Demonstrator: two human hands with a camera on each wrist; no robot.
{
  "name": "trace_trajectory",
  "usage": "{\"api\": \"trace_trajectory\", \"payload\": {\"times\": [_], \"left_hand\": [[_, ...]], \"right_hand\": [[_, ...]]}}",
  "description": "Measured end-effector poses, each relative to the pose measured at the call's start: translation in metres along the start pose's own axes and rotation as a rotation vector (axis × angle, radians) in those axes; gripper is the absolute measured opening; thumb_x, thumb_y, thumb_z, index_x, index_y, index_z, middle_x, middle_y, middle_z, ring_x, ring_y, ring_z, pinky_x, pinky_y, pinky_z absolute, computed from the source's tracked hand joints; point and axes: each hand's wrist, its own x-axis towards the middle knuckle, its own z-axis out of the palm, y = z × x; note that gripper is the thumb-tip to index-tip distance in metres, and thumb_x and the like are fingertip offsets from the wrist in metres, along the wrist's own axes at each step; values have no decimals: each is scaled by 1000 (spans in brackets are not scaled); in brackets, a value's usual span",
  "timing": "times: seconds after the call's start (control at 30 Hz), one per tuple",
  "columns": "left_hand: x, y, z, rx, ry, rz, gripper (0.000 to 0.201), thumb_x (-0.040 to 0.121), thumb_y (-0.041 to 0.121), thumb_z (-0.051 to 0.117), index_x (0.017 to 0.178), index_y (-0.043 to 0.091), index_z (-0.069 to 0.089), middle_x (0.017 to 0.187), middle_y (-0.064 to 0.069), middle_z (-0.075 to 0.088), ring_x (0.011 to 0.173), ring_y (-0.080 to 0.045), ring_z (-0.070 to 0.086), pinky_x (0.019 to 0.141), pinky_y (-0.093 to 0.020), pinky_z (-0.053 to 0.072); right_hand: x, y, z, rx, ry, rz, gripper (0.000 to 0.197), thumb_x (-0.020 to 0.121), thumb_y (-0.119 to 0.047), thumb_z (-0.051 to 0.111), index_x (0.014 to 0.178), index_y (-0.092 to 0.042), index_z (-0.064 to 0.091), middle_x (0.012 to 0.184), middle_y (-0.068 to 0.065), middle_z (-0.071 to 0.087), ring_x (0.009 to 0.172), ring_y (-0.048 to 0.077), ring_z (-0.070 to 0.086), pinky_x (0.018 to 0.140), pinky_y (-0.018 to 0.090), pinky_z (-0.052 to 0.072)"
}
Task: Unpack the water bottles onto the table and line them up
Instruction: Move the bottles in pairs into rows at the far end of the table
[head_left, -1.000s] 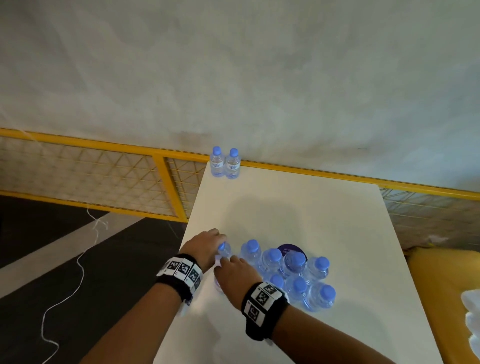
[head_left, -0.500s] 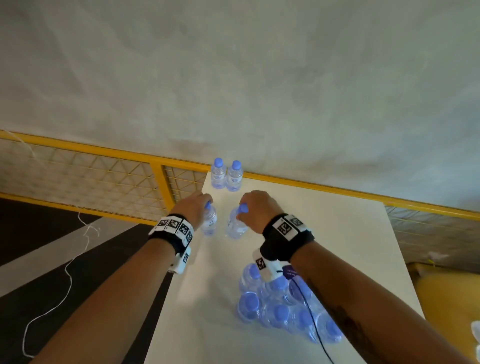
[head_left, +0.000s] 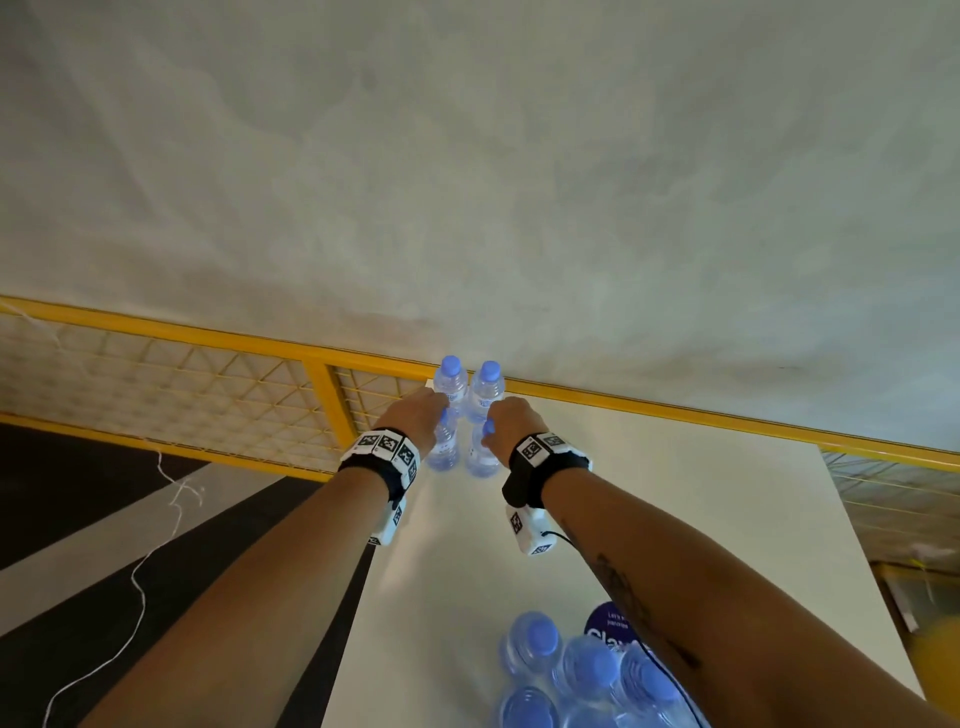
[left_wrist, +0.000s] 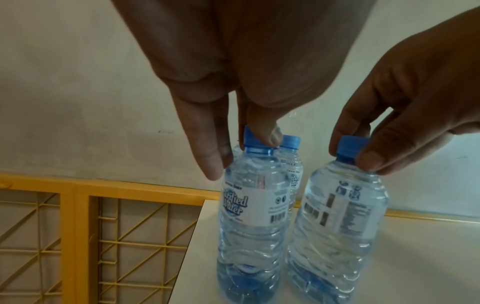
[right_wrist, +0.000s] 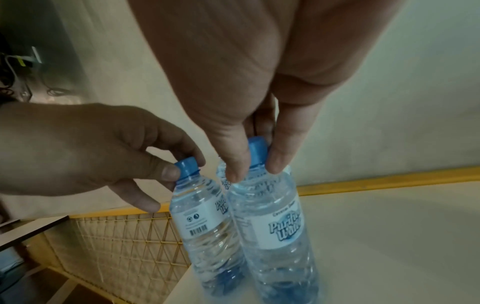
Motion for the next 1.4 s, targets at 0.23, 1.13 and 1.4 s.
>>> {"api": "trace_trajectory", "payload": {"times": [0.23,1.13,1.4], "left_hand": [[28,-2,5,-7,14,2,16,99,19,58,114,23,60,124,-2,63,112,-30,66,90,-43,56],[-100,35,2,-333,236,12,50,96,28,70,143,24,55,140,1,56,125,-23,58,105,-43,51],[-211,109,60,-495,-188,263,48,81,57,67,122,33,70,116,11,67,90,-10,68,90,-37,57]], "right_hand": [[29,-9,6,-11,25,-3,22,87,-19,65,104,-4,65,100,17,66,93,38,65,70,36,49],[-132,37,-26,227,-1,-116,47,73,-35,85,111,-14,66,104,4,66,90,23,65,84,33,52],[-269,67,32,39,-253,-145,27,82,-24,64,108,-23,67,106,-3,64,94,17,63,77,27,47]]}}
